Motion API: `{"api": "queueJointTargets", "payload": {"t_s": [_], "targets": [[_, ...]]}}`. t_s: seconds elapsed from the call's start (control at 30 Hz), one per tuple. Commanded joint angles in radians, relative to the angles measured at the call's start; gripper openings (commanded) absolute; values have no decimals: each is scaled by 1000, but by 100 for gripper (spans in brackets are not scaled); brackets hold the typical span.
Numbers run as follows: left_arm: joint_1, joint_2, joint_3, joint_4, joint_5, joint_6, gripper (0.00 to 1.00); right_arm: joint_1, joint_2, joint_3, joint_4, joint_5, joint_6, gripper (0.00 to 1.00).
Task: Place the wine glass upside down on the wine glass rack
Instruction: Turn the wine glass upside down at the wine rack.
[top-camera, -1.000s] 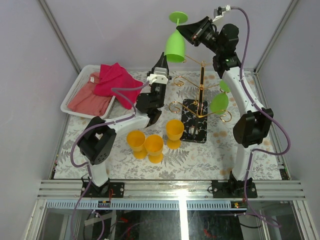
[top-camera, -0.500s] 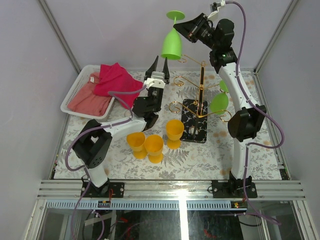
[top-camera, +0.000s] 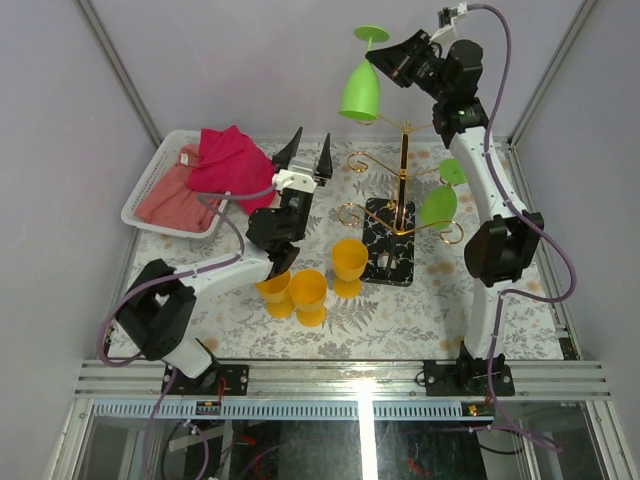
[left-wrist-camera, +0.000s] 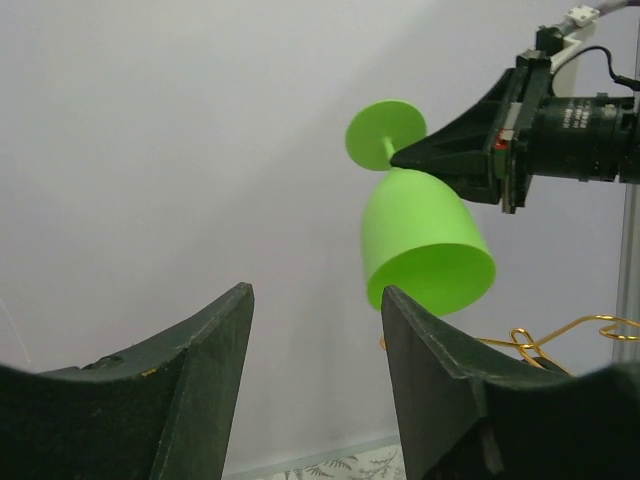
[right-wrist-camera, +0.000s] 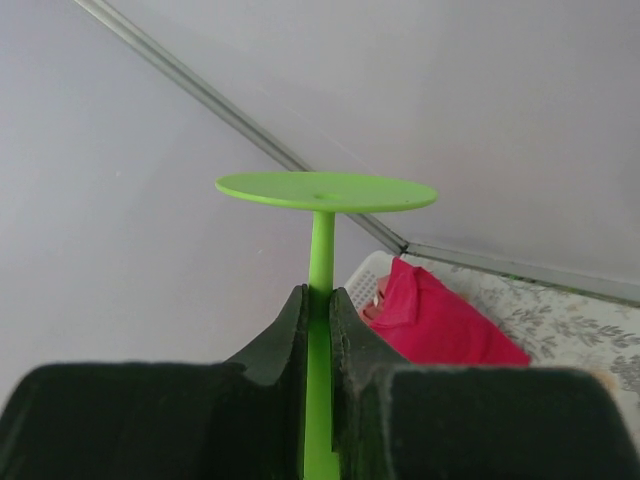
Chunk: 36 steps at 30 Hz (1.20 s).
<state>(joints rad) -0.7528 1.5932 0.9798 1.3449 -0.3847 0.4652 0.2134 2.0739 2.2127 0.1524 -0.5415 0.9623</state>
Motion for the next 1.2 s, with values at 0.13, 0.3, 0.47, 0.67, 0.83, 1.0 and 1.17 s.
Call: {"api": "queueJointTargets", "payload": {"t_s": [0.13, 0.3, 0.47, 0.67, 0.83, 1.0, 1.17], "targets": [[-8, -111, -53, -70, -31, -21, 54, -92, -176, -116, 143, 16, -155, 0], [-9, -103, -36, -78, -32, -6, 54, -183, -301, -276, 210, 48, -242, 0], [-8, -87, -21, -89, -26, -25, 55, -257, -401, -398, 233, 87, -355, 0], [-9, -78, -7, -98, -22, -23, 55, -336, -532, -628, 371, 173, -451, 0], [-8, -80, -9, -102, -30, -19, 55, -360, -629, -788, 359, 328, -657, 0], [-8, -74, -2, -107, -38, -14, 56, -385, -708, -919, 378, 398, -785, 0], [-8, -67, 9, -107, -37, -17, 56, -426, -730, -1021, 446, 385, -824, 0]]}}
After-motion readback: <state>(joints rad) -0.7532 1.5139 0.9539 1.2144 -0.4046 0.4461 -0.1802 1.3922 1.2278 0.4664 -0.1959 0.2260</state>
